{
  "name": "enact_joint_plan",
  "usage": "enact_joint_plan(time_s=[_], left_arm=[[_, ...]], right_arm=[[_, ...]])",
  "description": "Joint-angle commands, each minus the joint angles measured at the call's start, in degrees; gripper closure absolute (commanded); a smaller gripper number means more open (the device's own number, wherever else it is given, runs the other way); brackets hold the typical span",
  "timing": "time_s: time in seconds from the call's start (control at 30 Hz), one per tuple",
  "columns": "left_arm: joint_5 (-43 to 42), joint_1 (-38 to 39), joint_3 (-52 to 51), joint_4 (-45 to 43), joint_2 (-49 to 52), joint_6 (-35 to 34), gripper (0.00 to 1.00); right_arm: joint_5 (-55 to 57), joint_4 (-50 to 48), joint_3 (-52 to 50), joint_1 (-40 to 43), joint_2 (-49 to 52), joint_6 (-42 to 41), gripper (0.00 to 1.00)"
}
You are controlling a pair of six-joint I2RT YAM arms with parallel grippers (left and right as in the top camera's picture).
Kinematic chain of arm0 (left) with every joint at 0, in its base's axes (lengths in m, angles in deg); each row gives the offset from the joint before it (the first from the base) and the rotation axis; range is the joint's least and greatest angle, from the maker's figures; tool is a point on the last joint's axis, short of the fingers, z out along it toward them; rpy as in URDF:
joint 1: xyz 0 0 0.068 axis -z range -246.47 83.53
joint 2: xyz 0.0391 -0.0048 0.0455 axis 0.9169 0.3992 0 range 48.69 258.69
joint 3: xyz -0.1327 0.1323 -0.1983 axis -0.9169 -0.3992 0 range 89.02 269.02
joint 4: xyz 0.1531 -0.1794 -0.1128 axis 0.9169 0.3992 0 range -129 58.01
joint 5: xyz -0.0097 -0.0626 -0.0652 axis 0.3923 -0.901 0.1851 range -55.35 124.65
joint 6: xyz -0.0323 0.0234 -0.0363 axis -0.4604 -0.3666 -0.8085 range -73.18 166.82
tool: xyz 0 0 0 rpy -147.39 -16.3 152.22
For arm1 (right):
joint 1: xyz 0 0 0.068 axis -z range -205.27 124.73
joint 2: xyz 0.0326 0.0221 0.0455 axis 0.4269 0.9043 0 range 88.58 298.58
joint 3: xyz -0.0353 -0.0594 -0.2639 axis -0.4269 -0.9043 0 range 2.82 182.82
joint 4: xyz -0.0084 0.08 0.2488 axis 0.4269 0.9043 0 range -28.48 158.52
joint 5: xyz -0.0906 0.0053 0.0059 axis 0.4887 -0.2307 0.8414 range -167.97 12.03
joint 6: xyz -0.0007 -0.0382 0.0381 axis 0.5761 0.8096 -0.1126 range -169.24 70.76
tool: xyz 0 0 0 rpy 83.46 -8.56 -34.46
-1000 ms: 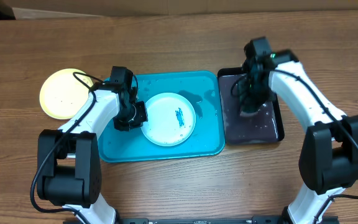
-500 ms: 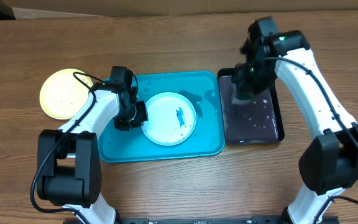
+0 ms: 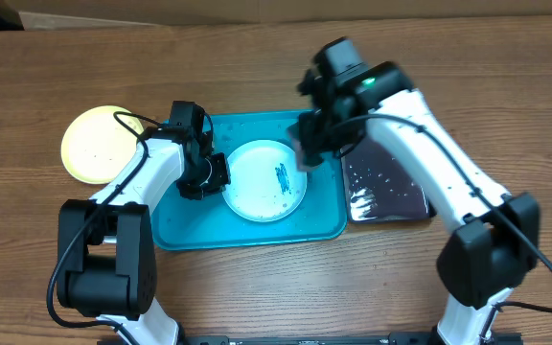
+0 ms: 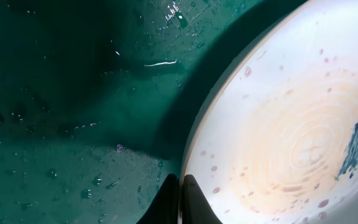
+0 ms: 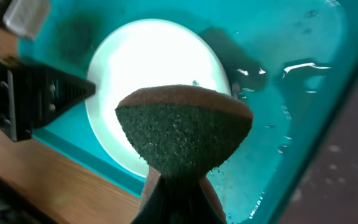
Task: Clean dirty plates on tray and stack at the side
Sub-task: 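Carry the sponge with the right gripper over to the white plate, then scrub the white plate with the sponge while the left gripper holds it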
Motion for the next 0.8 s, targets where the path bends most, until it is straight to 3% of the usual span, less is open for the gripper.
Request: enact_joint_plan(time_s=[0.0,0.3,0.77], left_arm=[[-1.1,0.4,-0.3,0.0,0.6,-0.4,0.96],[-1.1,0.4,-0.3,0.0,0.6,-0.4,0.96],[-1.0,0.4,-0.3,0.0,0.6,-0.4,0.96]], right_arm=[[7.7,-1.0,0.1,-3.6,2.8,-1.5,0.96],[24.9,-3.9,0.0,-10.7,10.1,-8.0,0.96],[26.9,-9.5,-4.1,-11.3,12.6,-11.0,0.96]])
